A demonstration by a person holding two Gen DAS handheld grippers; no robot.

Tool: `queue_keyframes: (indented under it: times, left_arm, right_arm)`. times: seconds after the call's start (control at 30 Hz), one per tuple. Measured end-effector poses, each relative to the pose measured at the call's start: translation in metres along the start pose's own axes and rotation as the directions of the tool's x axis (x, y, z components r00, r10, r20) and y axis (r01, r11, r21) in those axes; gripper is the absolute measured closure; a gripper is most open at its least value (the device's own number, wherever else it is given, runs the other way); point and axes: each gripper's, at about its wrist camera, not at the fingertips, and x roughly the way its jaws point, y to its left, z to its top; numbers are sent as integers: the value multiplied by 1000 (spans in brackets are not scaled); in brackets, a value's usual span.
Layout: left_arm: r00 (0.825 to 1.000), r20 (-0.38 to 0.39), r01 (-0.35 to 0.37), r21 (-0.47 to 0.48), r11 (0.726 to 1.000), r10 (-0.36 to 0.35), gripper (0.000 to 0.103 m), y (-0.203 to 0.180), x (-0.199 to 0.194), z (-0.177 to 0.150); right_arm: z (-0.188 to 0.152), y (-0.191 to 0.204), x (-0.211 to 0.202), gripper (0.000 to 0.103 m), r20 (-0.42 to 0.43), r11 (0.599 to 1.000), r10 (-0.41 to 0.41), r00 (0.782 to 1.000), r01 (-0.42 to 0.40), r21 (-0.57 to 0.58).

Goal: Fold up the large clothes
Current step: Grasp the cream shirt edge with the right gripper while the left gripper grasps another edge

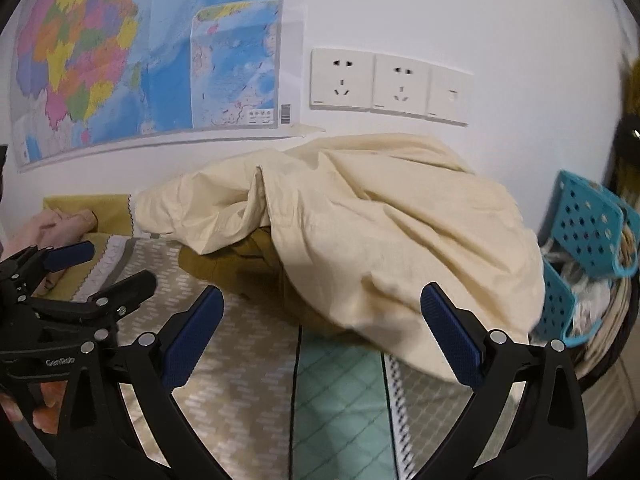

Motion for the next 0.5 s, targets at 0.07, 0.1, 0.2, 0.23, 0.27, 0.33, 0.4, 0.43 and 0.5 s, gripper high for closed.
queue_keyframes:
  times: [0.07, 0.1, 0.2, 0.23, 0.27, 0.33, 0.4, 0.43, 0.5]
  left_arm:
    - [1000, -16, -20, -13, 1000, 20, 7, 9, 10, 0]
    - [1000, -19, -20, -26, 999, 19, 7, 15, 14, 1]
    - [999, -32, -32, -71, 997, 30, 7, 30, 24, 1]
    - [999, -37, -32, -80, 996, 29, 7, 36, 27, 1]
    - [999, -36, -40, -80, 996, 37, 7, 40, 29, 2]
    - [998, -42, -54, -90, 995, 50, 7, 47, 34, 2]
    - [996, -62, -68, -78, 995, 63, 7, 50, 38, 1]
    - [996, -67, -69, -83, 994, 64, 7, 52, 41, 0]
    - [995, -69, -75, -77, 994, 70, 7, 56, 44, -1]
  right_arm:
    - [9, 2, 16, 6, -21, 999, 2, 1000, -3, -37]
    - [15, 3, 26, 6, -30, 998, -12, 999, 11, -58]
    - [29, 12, 54, 6, -45, 989, -29, 999, 22, -144]
    - [34, 15, 63, 7, -52, 986, -29, 998, 20, -165]
    - [37, 17, 71, 11, -56, 983, -32, 998, 21, -184]
    - [46, 27, 93, 25, -72, 968, -39, 997, 20, -251]
    - [51, 33, 109, 63, -98, 952, -44, 994, 12, -306]
    - [53, 34, 113, 73, -111, 947, -49, 993, 10, -321]
    - [63, 29, 107, 85, -99, 947, -33, 995, 0, -323]
